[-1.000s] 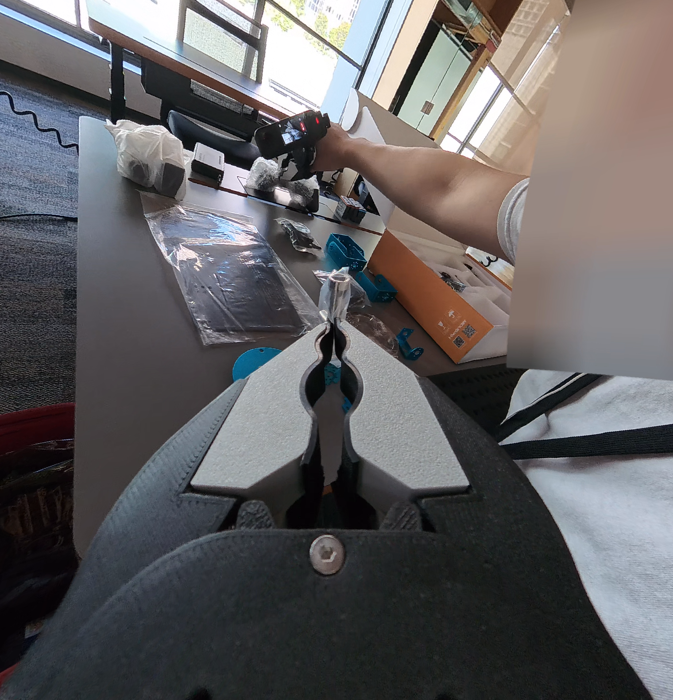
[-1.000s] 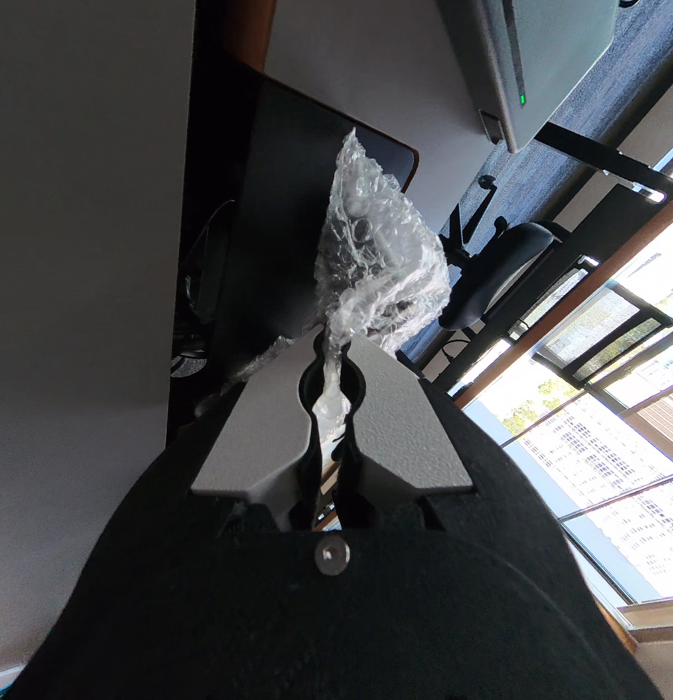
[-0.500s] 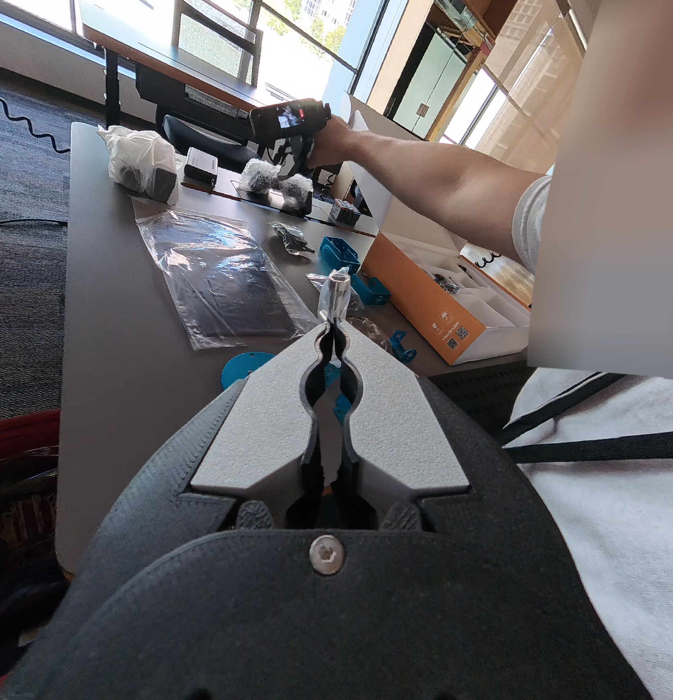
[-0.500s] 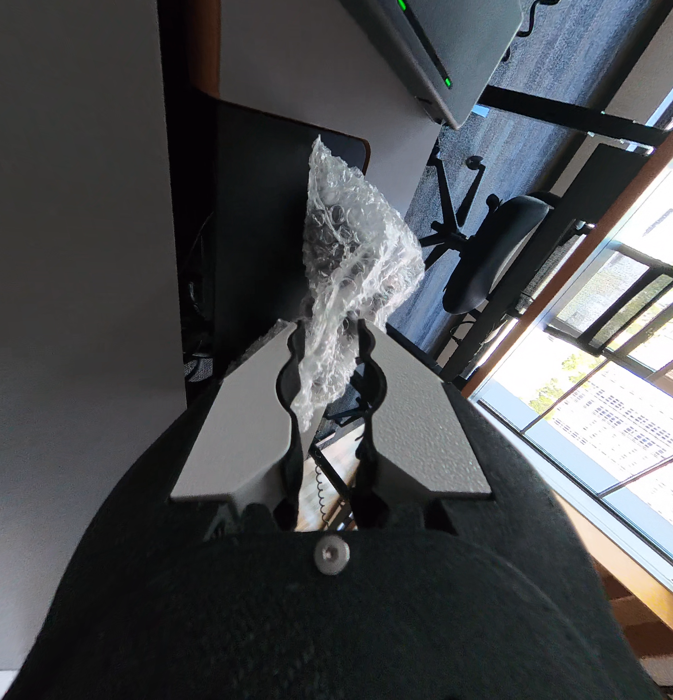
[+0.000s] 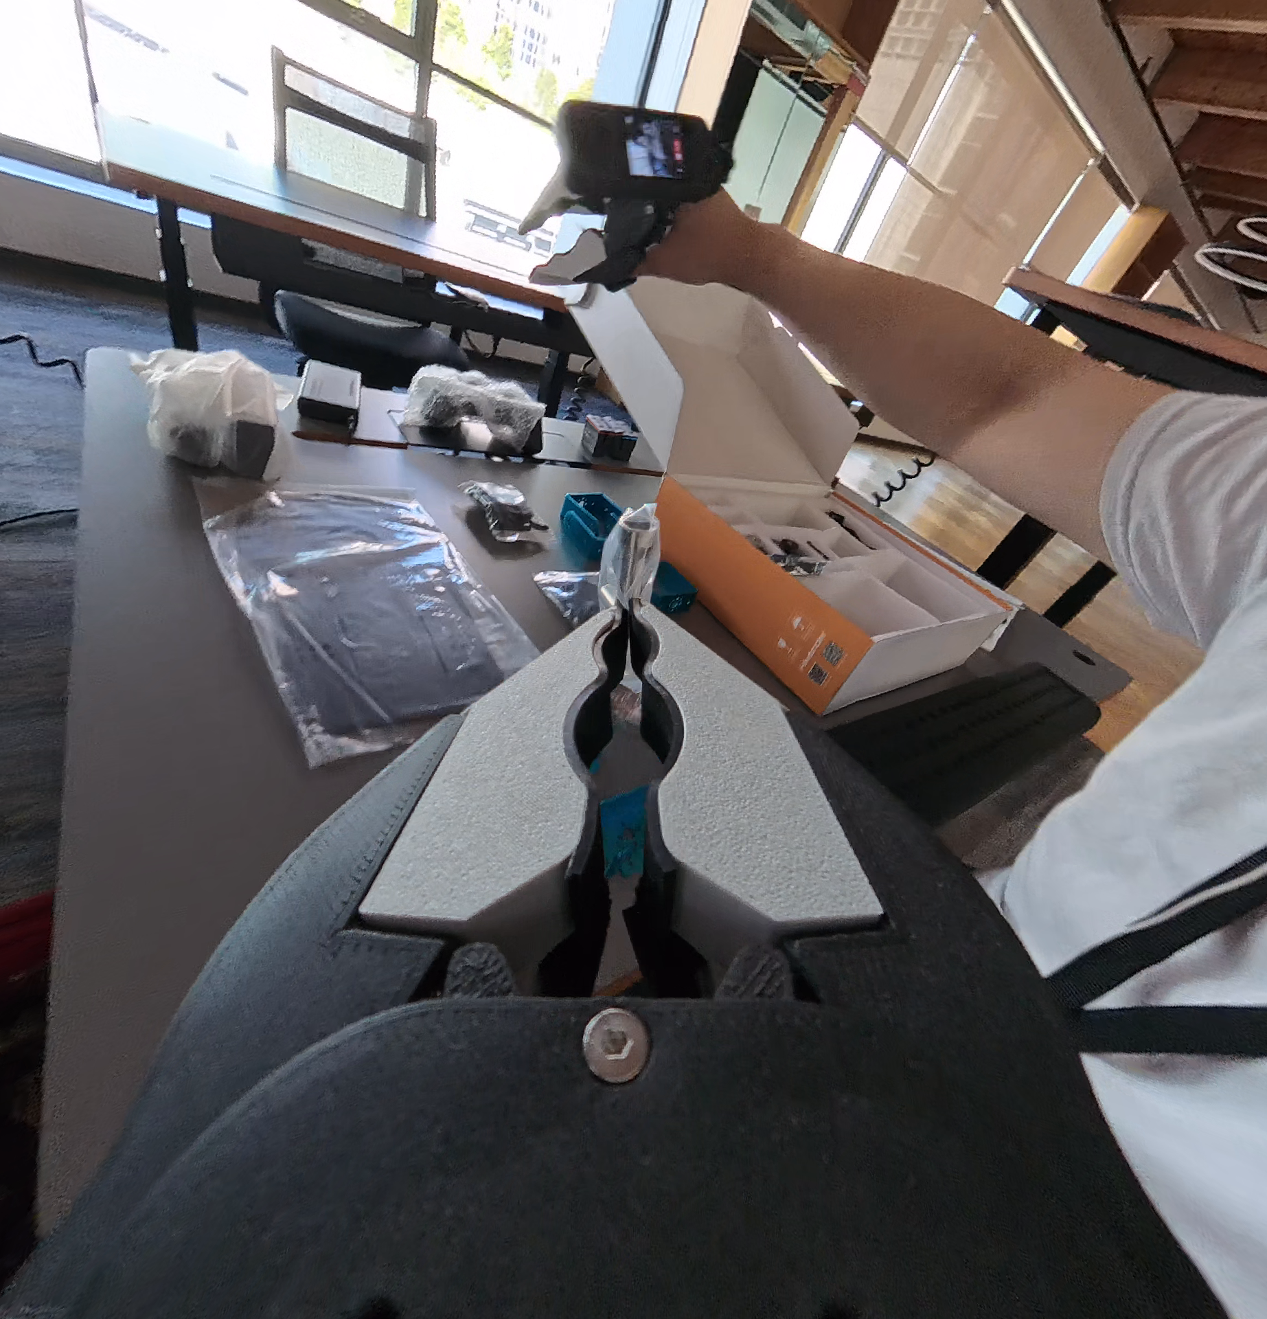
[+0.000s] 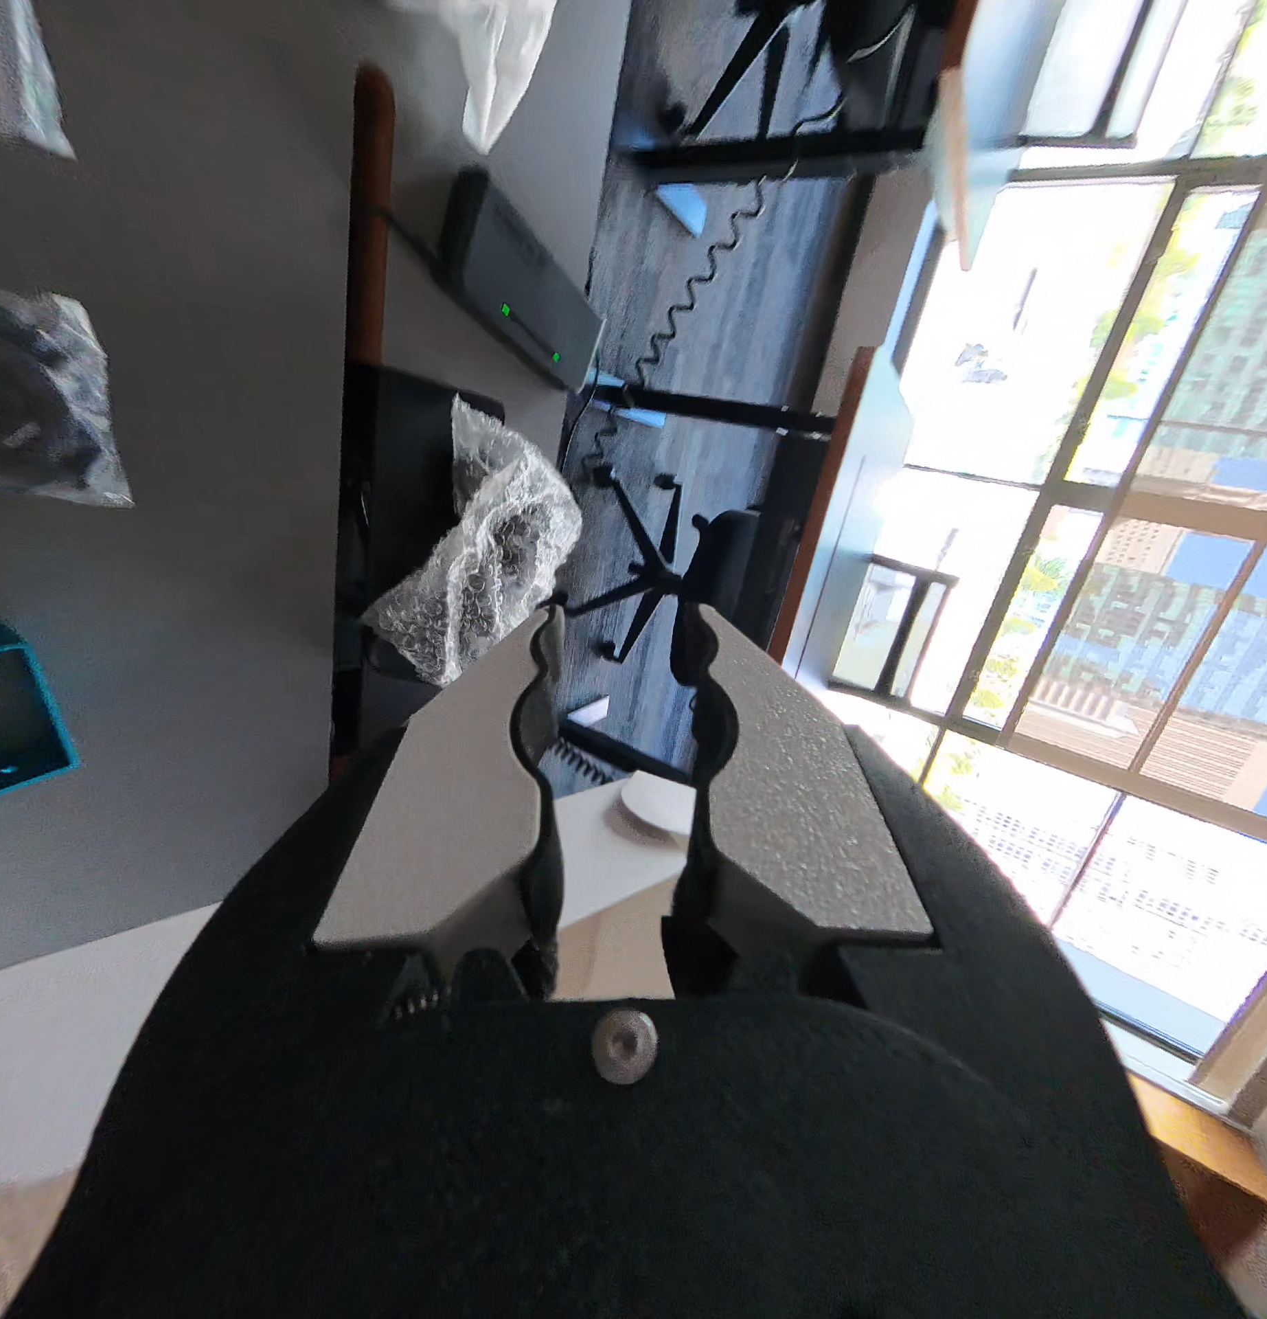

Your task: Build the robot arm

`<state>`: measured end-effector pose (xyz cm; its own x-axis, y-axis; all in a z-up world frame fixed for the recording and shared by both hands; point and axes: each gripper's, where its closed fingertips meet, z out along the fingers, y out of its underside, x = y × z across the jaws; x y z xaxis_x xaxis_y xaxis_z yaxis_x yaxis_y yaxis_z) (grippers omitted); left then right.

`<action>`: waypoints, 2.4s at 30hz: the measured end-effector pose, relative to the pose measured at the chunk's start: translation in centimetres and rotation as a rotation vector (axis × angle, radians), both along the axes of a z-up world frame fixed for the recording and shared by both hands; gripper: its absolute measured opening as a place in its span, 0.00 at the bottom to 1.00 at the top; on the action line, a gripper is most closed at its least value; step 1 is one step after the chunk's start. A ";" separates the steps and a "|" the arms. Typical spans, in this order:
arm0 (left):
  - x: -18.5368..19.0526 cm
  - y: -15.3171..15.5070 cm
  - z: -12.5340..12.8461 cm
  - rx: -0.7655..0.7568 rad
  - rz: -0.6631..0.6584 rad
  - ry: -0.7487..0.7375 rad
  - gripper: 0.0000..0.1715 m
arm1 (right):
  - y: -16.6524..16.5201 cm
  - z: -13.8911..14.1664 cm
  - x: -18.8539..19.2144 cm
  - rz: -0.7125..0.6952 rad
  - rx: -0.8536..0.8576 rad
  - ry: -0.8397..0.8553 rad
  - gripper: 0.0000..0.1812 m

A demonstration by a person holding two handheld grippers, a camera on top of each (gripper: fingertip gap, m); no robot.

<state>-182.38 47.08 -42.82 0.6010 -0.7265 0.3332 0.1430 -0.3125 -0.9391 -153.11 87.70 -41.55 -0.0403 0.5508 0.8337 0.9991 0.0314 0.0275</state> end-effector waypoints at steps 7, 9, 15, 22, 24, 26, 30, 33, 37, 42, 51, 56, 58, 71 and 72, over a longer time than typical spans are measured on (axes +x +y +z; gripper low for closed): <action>5.8 0.4 2.4 0.046 -0.119 0.034 0.00 | -16.7 8.0 -1.2 0.239 0.034 0.551 0.16; 8.1 0.0 2.5 0.049 -0.163 0.059 0.00 | -22.9 8.3 -1.9 0.328 -0.021 0.693 0.16; 14.4 -2.0 2.2 0.041 -0.283 0.081 0.00 | -38.4 4.1 -4.3 0.477 -0.338 0.925 0.19; 19.7 -4.5 3.7 -0.027 -0.449 -0.065 0.00 | -45.1 1.7 -4.9 0.510 -0.379 1.112 0.21; 20.7 -5.1 4.1 -0.044 -0.494 -0.129 0.00 | -46.3 2.0 -5.4 0.515 -0.376 1.214 0.21; 21.4 -5.4 4.3 -0.068 -0.523 -0.200 0.00 | -47.4 1.6 -5.9 0.496 -0.436 1.304 0.20; 21.7 -5.2 4.3 -0.121 -0.510 -0.304 0.00 | -48.1 2.5 -5.8 0.527 -0.112 1.325 0.16; 21.6 -5.3 3.1 -0.172 -0.475 -0.320 0.00 | -48.3 1.0 -6.4 0.497 0.022 1.239 0.16; 20.1 -5.5 0.5 -0.211 -0.399 -0.287 0.00 | -49.6 -2.9 -5.2 0.456 0.044 1.190 0.08; 17.0 -5.2 -0.7 -0.236 -0.327 -0.300 0.00 | -49.9 -6.4 4.0 0.266 0.072 1.144 0.00; 15.5 -1.7 0.5 -0.172 -0.240 -0.179 0.00 | -44.8 -7.2 17.1 0.030 -0.110 0.884 0.09; 14.9 0.3 1.3 -0.154 -0.199 -0.150 0.00 | -38.7 -8.4 14.7 0.109 -0.285 0.816 0.17; 14.3 0.9 1.3 -0.150 -0.170 -0.145 0.00 | -36.9 -9.5 12.9 0.126 -0.370 0.789 0.17; 12.9 1.6 1.0 -0.200 -0.115 -0.107 0.00 | -33.4 -13.3 9.8 0.104 -0.567 0.647 0.09; 13.0 1.6 1.1 -0.196 -0.119 -0.104 0.00 | -33.4 -13.2 9.9 0.103 -0.558 0.634 0.08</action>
